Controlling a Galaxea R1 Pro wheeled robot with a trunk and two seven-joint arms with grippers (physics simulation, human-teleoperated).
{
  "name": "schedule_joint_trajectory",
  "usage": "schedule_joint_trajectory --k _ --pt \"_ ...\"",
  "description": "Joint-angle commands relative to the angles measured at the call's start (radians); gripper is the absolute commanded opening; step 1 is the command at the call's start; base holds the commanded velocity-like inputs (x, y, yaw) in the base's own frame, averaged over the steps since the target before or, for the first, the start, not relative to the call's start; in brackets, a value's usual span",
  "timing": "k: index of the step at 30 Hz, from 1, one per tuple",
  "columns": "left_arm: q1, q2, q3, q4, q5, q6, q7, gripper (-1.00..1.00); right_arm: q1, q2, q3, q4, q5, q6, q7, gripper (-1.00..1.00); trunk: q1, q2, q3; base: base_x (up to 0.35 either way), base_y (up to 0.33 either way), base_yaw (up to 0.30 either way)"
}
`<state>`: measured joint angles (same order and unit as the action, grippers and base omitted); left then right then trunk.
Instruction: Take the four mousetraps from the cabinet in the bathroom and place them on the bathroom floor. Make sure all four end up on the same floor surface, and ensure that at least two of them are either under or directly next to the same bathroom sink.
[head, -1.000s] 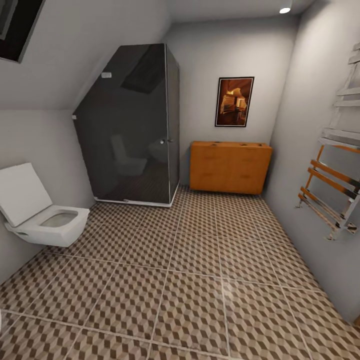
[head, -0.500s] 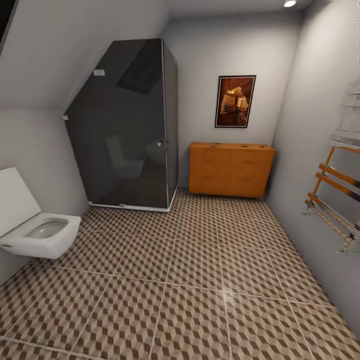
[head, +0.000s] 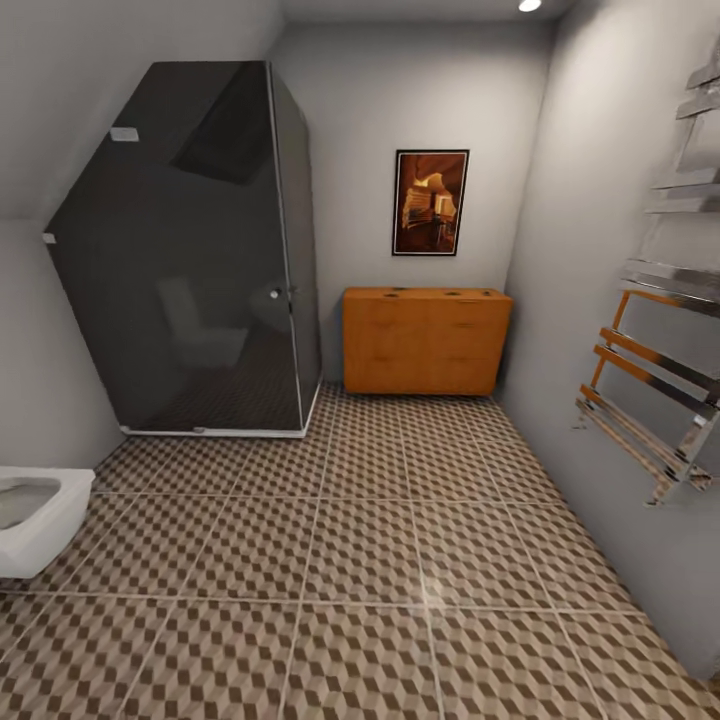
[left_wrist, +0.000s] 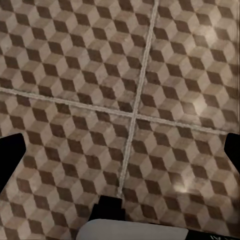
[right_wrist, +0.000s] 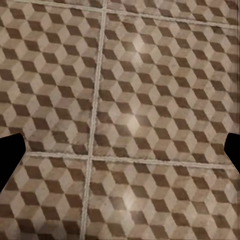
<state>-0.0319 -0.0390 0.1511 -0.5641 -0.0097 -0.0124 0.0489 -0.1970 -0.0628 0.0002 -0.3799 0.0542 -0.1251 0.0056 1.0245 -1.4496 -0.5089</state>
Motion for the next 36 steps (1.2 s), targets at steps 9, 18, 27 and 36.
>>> schedule_joint_trajectory --k 9,18,27,36 --pt "0.000 -0.001 0.004 0.000 -0.001 -0.001 0.000 1.00 -0.001 0.000 0.000 0.001 0.005 -0.003 0.001 1.00 0.001 0.000 -0.001 0.327 0.000 -0.261" --pt "0.000 0.000 0.003 0.006 -0.001 0.001 0.000 1.00 -0.001 0.000 0.000 0.001 0.005 -0.003 0.001 1.00 0.001 0.000 -0.001 0.321 0.000 -0.143" --pt "0.000 -0.003 -0.003 0.026 0.000 -0.001 0.000 1.00 -0.001 0.000 0.000 0.001 0.005 -0.002 0.001 1.00 0.001 0.000 -0.001 0.110 0.000 -0.018" --pt "0.000 -0.004 -0.003 0.027 0.002 -0.004 0.000 1.00 -0.001 0.000 0.000 0.001 0.006 -0.002 0.001 1.00 -0.015 0.028 0.012 0.009 0.000 -0.001"
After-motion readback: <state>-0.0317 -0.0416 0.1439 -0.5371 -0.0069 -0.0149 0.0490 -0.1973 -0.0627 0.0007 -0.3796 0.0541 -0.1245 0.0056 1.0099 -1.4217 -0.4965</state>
